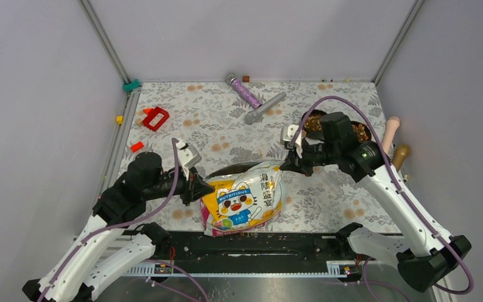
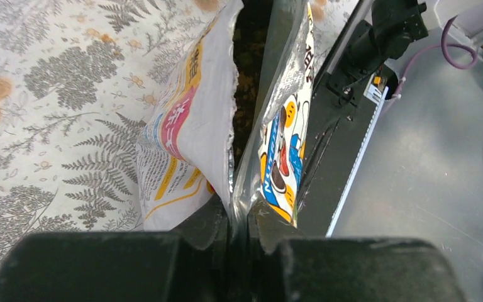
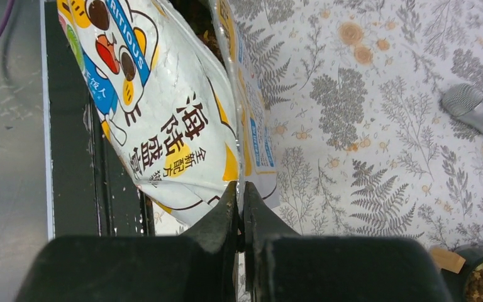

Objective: Serve the pet food
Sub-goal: Close the pet food bag at the center of the board.

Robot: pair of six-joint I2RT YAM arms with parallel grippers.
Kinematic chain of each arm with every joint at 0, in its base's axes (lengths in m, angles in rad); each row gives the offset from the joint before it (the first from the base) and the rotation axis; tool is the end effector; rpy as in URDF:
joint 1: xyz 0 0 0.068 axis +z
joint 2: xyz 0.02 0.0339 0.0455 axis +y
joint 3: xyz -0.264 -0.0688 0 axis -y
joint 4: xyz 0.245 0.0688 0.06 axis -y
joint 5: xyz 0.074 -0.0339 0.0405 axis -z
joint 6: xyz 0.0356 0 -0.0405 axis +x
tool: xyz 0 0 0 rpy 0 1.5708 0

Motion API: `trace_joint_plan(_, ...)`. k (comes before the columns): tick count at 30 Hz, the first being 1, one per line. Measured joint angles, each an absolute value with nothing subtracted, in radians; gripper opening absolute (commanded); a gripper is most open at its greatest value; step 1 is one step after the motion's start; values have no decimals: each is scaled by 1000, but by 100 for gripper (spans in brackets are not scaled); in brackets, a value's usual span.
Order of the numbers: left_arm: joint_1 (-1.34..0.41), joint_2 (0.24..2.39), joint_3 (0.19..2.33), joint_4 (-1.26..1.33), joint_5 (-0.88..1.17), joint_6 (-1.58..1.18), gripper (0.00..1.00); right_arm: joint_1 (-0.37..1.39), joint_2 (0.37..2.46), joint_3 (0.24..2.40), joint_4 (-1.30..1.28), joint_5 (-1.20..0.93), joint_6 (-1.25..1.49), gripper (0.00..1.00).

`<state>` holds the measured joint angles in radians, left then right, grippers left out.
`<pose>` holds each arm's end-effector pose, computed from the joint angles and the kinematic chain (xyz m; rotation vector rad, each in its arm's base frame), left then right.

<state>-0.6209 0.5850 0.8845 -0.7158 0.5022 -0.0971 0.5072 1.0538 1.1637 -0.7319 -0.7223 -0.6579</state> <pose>0.0815 -0.0794 0.3464 0.8544 1.8756 -0.9533 0.1706 0.1218 0.3708 -1.4654 1.4988 0.6955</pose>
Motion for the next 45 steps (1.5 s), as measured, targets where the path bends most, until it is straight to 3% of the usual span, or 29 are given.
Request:
trace_joint_plan(4,-620,617,877,-703,545,-89,62,487,1081,1164,-771,-707,-702,0)
trace_joint_plan(5,-620,614,882,-696,554,-84,68,478,1082,1164,-774,-703,-713,0)
trace_joint_plan(11,-619,634,962,-677,563,-96,76,436,1085,1209,-834,-698,-766,0)
trace_joint_plan(22,-618,822,1021,-665,589,-85,78,433,1097,1228,-843,-676,-733,0)
trace_joint_plan(25,-617,810,1022,-682,590,-78,73,433,1106,1233,-841,-663,-724,0)
trace_joint_plan(30,-617,748,1033,-695,533,-64,54,433,1109,1242,-842,-637,-721,0)
trace_joint_plan(38,-617,648,1032,-712,398,-53,49,432,1105,1259,-865,-651,-728,0)
trace_joint_plan(45,-617,704,1032,-709,404,-53,48,432,1085,1259,-891,-667,-735,0)
